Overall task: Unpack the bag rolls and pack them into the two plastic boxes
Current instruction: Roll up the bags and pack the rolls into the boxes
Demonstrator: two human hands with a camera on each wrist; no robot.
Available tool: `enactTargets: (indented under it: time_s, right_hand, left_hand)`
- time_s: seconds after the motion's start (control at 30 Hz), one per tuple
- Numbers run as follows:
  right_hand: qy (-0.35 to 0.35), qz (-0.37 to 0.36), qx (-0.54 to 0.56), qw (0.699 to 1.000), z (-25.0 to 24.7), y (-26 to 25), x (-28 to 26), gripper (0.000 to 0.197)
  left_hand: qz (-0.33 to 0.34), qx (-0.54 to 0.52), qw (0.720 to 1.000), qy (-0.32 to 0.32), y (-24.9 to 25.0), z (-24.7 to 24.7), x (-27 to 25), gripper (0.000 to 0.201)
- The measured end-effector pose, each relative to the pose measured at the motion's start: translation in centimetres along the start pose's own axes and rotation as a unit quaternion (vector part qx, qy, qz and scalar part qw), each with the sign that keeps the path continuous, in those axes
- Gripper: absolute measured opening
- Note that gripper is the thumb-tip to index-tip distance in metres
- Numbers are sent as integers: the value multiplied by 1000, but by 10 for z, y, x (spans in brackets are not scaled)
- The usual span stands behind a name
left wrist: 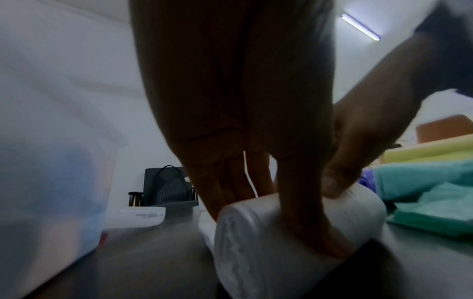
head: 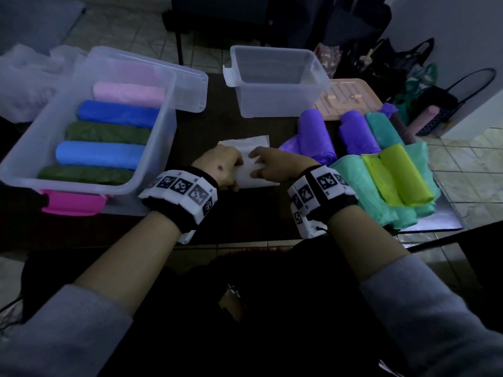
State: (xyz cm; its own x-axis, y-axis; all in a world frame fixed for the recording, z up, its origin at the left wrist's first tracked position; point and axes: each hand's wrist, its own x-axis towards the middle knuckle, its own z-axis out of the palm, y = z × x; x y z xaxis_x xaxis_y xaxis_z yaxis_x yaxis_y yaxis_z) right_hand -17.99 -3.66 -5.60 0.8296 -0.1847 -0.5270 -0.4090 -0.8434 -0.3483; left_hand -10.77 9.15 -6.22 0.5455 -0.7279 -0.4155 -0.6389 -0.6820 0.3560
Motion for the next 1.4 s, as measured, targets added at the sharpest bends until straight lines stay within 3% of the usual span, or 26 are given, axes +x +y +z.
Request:
enactTargets:
  time_s: [0.13,0.37,0.47,0.57,0.67,0.8,1.07,1.27,1.4]
  right_hand:
    - [112,-50,-30,992,7,-2,-12,48]
    - [161,-88,-164,969,42,-8,-36,64]
    - [185,-104,-180,960,52,-7,-39,55]
    - [169,-111,-161,966,52,-6,-40,48]
    - [116,-100,-128,980,44,-5,-37,52]
    - [45,-84,-99,991,28,-5,-28,52]
    - [-53,-63,-62,995,6,-4,-3,44]
    - [16,-41,-84,995,9,3,11,98]
    - [20,-39,-107,993,19,2,16,102]
  left_hand:
    - [0,3,1000,-16,0,-6,3,57]
    - [3,41,996,-74,0,-13,4,53]
    - [3,37,995,-95,-2,-10,0,50]
    - [6,13,993,-116,-5,-7,-5,50]
    - [1,-39,995,-90,-7,-6,-12,62]
    - [19,-57,998,-13,-8,-5,-21,53]
    - [11,-82,997,-14,-11,-5,-16,51]
    - [17,-71,997,-21,-13,-6,-9,45]
    - [23,-76,997,-23,-14,-6,-9,45]
